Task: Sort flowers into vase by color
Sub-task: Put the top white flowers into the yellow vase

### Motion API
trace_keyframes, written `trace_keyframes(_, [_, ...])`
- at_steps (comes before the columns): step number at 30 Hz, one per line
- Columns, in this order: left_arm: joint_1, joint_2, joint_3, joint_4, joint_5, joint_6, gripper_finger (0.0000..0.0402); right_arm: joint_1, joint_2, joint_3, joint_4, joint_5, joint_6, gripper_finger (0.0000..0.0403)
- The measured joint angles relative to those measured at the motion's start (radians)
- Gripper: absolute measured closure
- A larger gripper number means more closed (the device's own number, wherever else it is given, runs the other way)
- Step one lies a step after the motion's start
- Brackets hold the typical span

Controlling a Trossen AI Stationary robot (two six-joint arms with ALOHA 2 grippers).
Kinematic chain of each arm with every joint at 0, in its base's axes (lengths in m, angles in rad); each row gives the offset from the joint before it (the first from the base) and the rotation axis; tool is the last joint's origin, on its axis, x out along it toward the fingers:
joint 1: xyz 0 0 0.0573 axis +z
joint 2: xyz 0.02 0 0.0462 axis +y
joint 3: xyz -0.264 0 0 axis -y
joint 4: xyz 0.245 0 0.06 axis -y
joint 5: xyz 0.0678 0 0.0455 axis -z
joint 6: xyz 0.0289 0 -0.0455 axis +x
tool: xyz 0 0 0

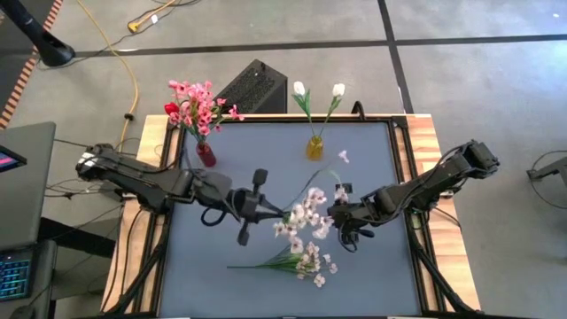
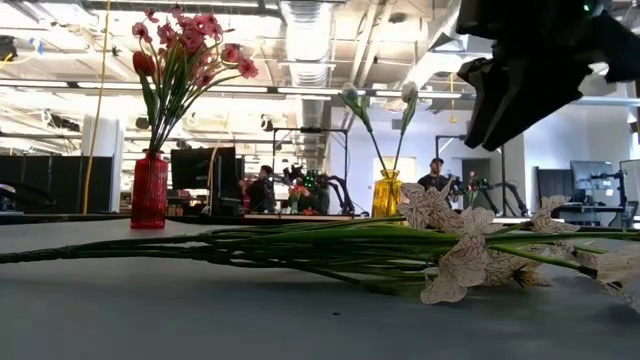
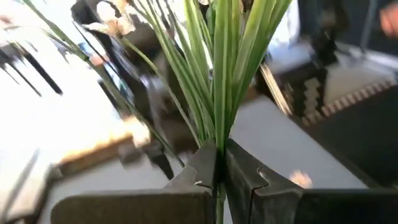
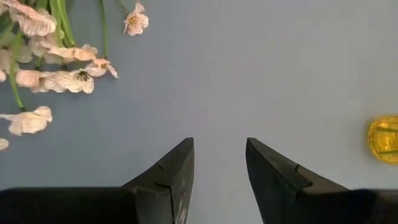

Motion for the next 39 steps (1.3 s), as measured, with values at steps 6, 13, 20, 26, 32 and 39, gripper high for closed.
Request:
trace_keyframes(6, [0.071,0.01,-0.19,0.524,-0.003,0.049,0.0401,0.001,-0.099,-0.191,0.249,0.02,-0.045,0.0233])
trace_keyframes(13, [0.21,0.15,-0.3,0.912,-0.044,0.011,0.0401,-0.01,-0.266,-0.35,0.501,0.023,-0.068,0.0233])
trace_keyframes(20, [0.379,0.36,-0.232,1.06,-0.026,0.001,0.0401,-0.056,-0.338,-0.385,0.552,0.026,-0.104,0.0233])
trace_keyframes(26, [0.478,0.493,-0.14,1.104,0.005,-0.045,0.0401,-0.09,-0.319,-0.386,0.542,0.023,-0.103,0.0233])
trace_keyframes(32, [0.493,0.573,-0.033,1.113,-0.022,-0.015,0.0401,-0.102,-0.303,-0.387,0.551,0.02,-0.103,0.0233])
trace_keyframes(39, [0.496,0.642,0.053,1.113,-0.099,0.029,0.0401,-0.102,-0.302,-0.387,0.549,0.019,-0.096,0.0233])
